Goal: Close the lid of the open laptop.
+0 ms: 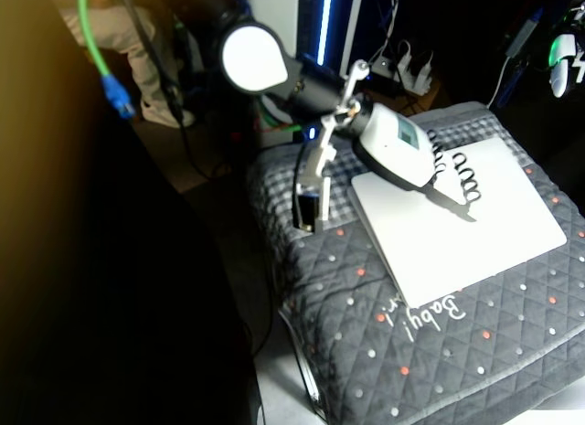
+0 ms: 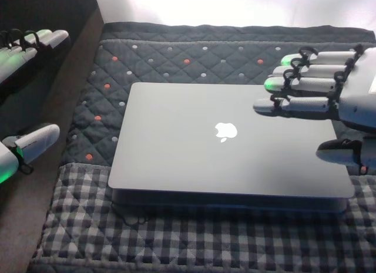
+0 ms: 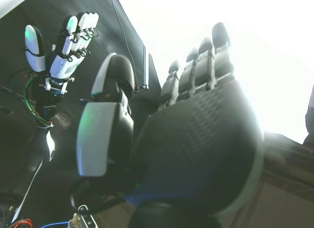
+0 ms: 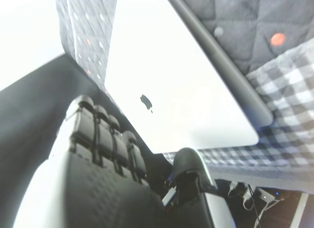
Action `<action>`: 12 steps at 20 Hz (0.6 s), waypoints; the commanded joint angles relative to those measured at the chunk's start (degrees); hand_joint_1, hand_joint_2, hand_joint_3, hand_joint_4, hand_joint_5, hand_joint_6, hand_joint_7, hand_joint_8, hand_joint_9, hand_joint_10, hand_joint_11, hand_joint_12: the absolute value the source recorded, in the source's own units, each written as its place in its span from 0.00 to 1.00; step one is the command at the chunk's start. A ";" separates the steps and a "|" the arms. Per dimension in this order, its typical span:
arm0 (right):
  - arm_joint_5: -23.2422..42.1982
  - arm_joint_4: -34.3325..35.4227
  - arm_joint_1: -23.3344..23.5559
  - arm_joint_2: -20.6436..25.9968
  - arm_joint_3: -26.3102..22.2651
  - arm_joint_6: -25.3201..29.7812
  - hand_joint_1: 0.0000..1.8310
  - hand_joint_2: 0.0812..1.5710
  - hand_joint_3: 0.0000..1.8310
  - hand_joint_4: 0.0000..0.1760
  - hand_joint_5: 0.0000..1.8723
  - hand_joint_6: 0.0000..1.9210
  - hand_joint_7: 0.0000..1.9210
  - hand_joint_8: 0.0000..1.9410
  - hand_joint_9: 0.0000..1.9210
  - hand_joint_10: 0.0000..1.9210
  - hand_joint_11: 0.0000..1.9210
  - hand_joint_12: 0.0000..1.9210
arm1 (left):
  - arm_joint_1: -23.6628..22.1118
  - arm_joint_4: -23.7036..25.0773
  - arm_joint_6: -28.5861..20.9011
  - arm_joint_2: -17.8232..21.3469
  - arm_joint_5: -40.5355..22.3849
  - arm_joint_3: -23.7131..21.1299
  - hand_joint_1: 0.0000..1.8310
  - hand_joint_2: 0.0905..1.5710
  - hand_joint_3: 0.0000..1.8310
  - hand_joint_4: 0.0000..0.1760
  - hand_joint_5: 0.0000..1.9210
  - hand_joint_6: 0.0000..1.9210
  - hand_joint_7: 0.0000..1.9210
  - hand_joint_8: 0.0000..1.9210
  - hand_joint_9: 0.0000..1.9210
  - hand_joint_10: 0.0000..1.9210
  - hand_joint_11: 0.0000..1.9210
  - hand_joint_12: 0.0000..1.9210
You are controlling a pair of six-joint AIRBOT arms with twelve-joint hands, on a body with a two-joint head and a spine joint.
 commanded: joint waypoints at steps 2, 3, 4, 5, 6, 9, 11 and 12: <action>5.80 2.28 0.40 1.10 -0.09 -0.49 0.35 0.87 0.01 0.07 0.00 0.00 0.00 0.00 0.00 0.00 0.00 0.29 | -0.68 -0.33 0.06 -0.01 -7.32 0.45 0.30 0.89 0.00 0.41 0.00 0.00 0.01 0.00 0.01 0.04 0.00 0.20; 5.78 2.24 0.39 1.20 -0.22 -0.50 0.36 0.89 0.01 0.08 0.00 0.00 0.00 0.00 0.00 0.00 0.00 0.16 | -0.89 -0.32 0.06 -0.02 -7.09 0.48 0.31 0.89 0.00 0.42 0.00 0.00 0.02 0.00 0.02 0.03 0.00 0.15; 5.71 1.99 0.35 1.21 -0.42 -0.63 0.37 0.89 0.00 0.16 0.00 0.00 0.00 0.00 0.00 0.00 0.00 0.03 | -0.95 -0.30 0.06 -0.04 -7.18 0.47 0.30 0.90 0.00 0.42 0.00 0.00 0.02 0.00 0.02 0.04 0.00 0.17; 5.66 1.85 0.18 1.25 -0.54 -0.63 0.36 0.90 0.01 0.14 0.00 0.00 0.00 0.00 0.00 0.00 0.00 0.01 | -0.95 -0.30 0.06 -0.04 -7.34 0.46 0.31 0.90 0.00 0.44 0.00 0.00 0.03 0.00 0.03 0.03 0.00 0.19; 5.70 1.83 -0.13 1.47 -0.76 -0.63 0.37 0.91 0.01 0.22 0.00 0.00 0.00 0.00 0.00 0.00 0.00 0.00 | -0.95 -0.31 0.06 0.02 -7.48 0.51 0.33 0.90 0.00 0.39 0.00 0.00 0.03 0.00 0.03 0.03 0.00 0.17; 6.73 2.01 -0.18 1.93 -0.89 -0.66 0.36 0.88 0.00 0.18 0.00 0.00 0.00 0.00 0.01 0.00 0.02 0.01 | -1.22 -0.32 0.07 0.22 -8.72 0.75 0.33 0.87 0.00 0.45 0.01 0.00 0.03 0.00 0.05 0.03 0.00 0.16; 8.67 6.03 -0.19 2.73 -1.11 -4.25 0.36 0.88 0.00 0.42 0.00 0.00 0.00 0.00 0.00 0.00 0.00 0.00 | -1.83 -0.32 0.30 0.51 -8.99 0.82 0.28 0.85 0.00 0.65 0.00 0.00 0.02 0.00 0.04 0.01 0.00 0.09; 8.99 9.21 -0.19 3.45 -1.85 -8.25 0.33 0.89 0.00 0.45 0.00 0.00 0.00 0.00 0.00 0.00 0.00 0.00 | -2.02 -0.32 0.37 0.60 -9.27 0.83 0.29 0.83 0.00 0.72 0.00 0.00 0.00 0.00 0.03 0.01 0.00 0.08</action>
